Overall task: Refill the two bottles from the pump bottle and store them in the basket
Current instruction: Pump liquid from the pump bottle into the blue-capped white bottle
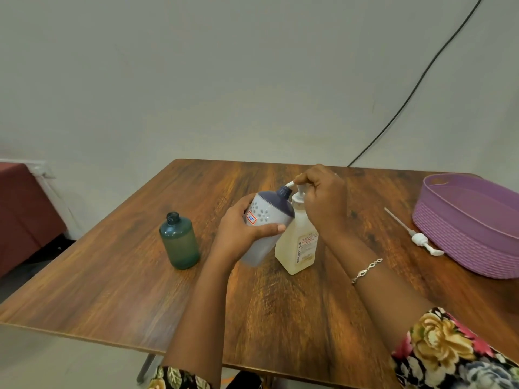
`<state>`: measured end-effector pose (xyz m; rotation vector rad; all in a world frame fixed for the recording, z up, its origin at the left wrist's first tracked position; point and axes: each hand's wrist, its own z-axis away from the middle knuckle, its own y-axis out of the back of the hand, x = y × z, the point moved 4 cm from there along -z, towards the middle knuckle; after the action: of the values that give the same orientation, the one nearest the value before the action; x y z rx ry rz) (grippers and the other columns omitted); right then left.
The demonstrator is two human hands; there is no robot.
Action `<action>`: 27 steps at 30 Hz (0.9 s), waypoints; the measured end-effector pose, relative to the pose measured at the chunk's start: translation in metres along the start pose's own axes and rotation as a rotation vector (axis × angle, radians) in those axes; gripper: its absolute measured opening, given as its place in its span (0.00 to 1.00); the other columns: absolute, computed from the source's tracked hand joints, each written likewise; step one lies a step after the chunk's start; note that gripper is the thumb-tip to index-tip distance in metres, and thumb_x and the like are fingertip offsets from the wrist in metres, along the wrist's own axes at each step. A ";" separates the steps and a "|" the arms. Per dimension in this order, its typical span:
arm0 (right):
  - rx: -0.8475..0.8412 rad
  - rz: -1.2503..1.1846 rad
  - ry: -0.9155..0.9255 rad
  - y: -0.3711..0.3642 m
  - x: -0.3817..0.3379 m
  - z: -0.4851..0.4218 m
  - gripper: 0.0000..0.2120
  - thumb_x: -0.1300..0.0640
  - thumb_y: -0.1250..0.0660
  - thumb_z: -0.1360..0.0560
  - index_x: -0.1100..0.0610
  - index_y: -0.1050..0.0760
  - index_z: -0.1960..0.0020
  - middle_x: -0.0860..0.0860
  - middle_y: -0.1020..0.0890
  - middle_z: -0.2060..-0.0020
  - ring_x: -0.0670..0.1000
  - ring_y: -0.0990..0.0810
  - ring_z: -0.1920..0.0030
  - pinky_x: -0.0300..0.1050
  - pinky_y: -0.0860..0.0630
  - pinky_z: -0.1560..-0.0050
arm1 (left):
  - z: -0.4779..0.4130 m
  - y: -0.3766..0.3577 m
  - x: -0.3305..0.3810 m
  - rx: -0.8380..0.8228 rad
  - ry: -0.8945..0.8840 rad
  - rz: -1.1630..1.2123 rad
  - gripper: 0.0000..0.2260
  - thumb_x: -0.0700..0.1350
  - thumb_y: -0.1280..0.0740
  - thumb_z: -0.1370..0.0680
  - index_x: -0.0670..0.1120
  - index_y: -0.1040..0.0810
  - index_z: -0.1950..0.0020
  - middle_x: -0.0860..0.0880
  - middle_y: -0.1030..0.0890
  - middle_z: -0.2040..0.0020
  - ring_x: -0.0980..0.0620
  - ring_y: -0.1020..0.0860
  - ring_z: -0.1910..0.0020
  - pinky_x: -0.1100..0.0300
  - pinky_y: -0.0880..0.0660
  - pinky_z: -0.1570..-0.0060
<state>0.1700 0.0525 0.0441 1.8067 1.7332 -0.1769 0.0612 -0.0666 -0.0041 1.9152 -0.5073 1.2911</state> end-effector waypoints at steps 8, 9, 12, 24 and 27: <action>-0.136 0.021 -0.035 0.012 0.001 -0.012 0.10 0.70 0.38 0.30 0.63 0.18 0.58 0.54 0.18 0.62 0.48 0.23 0.63 0.31 0.27 0.61 | 0.000 -0.001 0.004 -0.004 0.003 0.023 0.30 0.49 0.23 0.35 0.51 0.29 0.36 0.53 0.23 0.47 0.52 0.24 0.49 0.55 0.24 0.51; -0.115 0.035 0.015 0.012 -0.001 -0.008 0.11 0.68 0.39 0.30 0.64 0.18 0.57 0.56 0.17 0.62 0.51 0.21 0.62 0.38 0.25 0.59 | -0.001 -0.001 0.003 -0.004 0.005 0.022 0.29 0.49 0.23 0.35 0.51 0.29 0.36 0.53 0.23 0.47 0.52 0.24 0.49 0.54 0.24 0.51; -0.093 0.082 0.078 0.009 -0.003 -0.005 0.15 0.64 0.43 0.31 0.64 0.18 0.56 0.57 0.17 0.60 0.54 0.21 0.60 0.43 0.26 0.58 | -0.001 -0.002 0.003 0.001 0.009 0.023 0.32 0.52 0.22 0.37 0.51 0.29 0.36 0.53 0.23 0.46 0.52 0.24 0.50 0.54 0.23 0.51; 0.010 0.125 0.148 -0.011 0.005 0.004 0.10 0.74 0.39 0.40 0.60 0.24 0.68 0.54 0.23 0.70 0.54 0.26 0.69 0.43 0.32 0.68 | -0.002 -0.002 0.002 -0.004 0.014 0.011 0.34 0.57 0.24 0.43 0.54 0.29 0.38 0.55 0.23 0.47 0.54 0.24 0.50 0.56 0.24 0.51; 0.011 0.067 0.104 -0.008 0.007 0.001 0.10 0.72 0.41 0.36 0.63 0.23 0.67 0.56 0.22 0.69 0.55 0.24 0.68 0.45 0.28 0.68 | -0.001 -0.001 0.000 -0.003 0.020 -0.006 0.37 0.57 0.24 0.43 0.51 0.28 0.36 0.54 0.23 0.46 0.53 0.24 0.49 0.55 0.24 0.50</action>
<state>0.1631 0.0576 0.0374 1.9095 1.7422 -0.0652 0.0620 -0.0652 -0.0040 1.8982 -0.4924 1.3042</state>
